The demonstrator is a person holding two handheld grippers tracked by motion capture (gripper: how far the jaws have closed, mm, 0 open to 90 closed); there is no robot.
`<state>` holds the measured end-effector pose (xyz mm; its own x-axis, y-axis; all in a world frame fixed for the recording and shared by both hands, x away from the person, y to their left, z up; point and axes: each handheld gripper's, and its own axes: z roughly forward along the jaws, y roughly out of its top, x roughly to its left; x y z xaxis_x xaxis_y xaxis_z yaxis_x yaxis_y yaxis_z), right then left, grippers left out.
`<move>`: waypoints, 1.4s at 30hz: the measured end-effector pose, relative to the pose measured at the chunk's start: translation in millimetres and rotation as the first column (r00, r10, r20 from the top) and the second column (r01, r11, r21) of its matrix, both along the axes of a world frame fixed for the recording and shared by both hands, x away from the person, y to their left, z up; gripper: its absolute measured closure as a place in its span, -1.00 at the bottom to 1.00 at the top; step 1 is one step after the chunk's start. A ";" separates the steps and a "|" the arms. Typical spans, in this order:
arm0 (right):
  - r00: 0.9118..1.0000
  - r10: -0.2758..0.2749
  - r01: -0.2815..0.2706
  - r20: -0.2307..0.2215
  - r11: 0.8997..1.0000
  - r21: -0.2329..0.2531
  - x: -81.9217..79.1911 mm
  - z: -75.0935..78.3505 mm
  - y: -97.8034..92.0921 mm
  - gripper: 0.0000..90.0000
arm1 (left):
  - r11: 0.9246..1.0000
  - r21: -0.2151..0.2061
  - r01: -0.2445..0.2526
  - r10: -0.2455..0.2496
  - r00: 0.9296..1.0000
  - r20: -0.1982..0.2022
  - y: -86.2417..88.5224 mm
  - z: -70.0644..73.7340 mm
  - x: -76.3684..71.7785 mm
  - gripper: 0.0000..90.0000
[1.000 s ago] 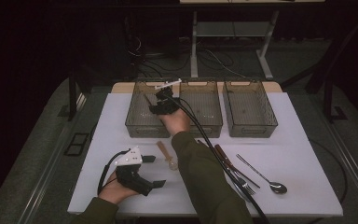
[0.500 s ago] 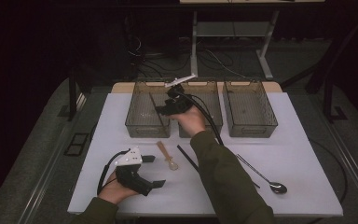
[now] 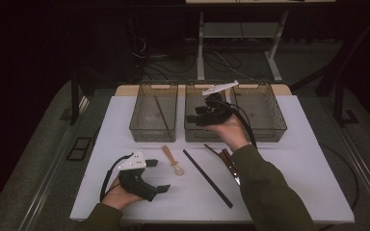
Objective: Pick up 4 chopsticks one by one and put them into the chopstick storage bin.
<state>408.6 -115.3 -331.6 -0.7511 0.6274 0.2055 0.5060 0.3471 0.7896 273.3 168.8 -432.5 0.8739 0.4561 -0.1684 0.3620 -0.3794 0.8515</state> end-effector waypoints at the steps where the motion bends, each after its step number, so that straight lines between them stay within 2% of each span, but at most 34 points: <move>1: 1.000 -0.001 0.001 0.000 1.000 -0.001 -2.5 -0.7 -5.4 -0.08 | 1.000 0.005 -0.002 0.002 1.000 -0.001 -0.1 -0.4 0.2 -1.00; 14: 1.000 -0.008 0.008 -0.001 1.000 -0.022 -31.1 -19.0 -73.1 -0.10 | 1.000 0.015 -0.007 0.007 1.000 0.000 0.0 -1.8 0.5 -1.00; 20: 1.000 -0.017 0.016 -0.010 0.998 -0.066 -43.2 -29.2 -95.7 -0.11 | 1.000 0.013 -0.007 0.007 1.000 0.001 0.9 -2.0 0.8 -1.00; 31: 0.999 -0.021 0.016 -0.040 0.993 -0.121 -67.0 -48.4 -125.7 -0.09 | 1.000 0.015 -0.006 0.006 1.000 0.006 2.8 -2.8 1.9 -1.00; 39: 0.997 -0.018 0.009 -0.071 0.992 -0.123 -81.3 -66.9 -142.4 -0.04 | 1.000 0.021 -0.007 0.007 1.000 0.000 2.1 -3.2 1.9 -1.00; 42: 0.997 -0.006 -0.003 -0.072 0.992 -0.126 -93.4 -75.1 -149.0 0.02 | 1.000 0.021 -0.007 0.007 1.000 0.004 2.2 -2.9 1.4 -1.00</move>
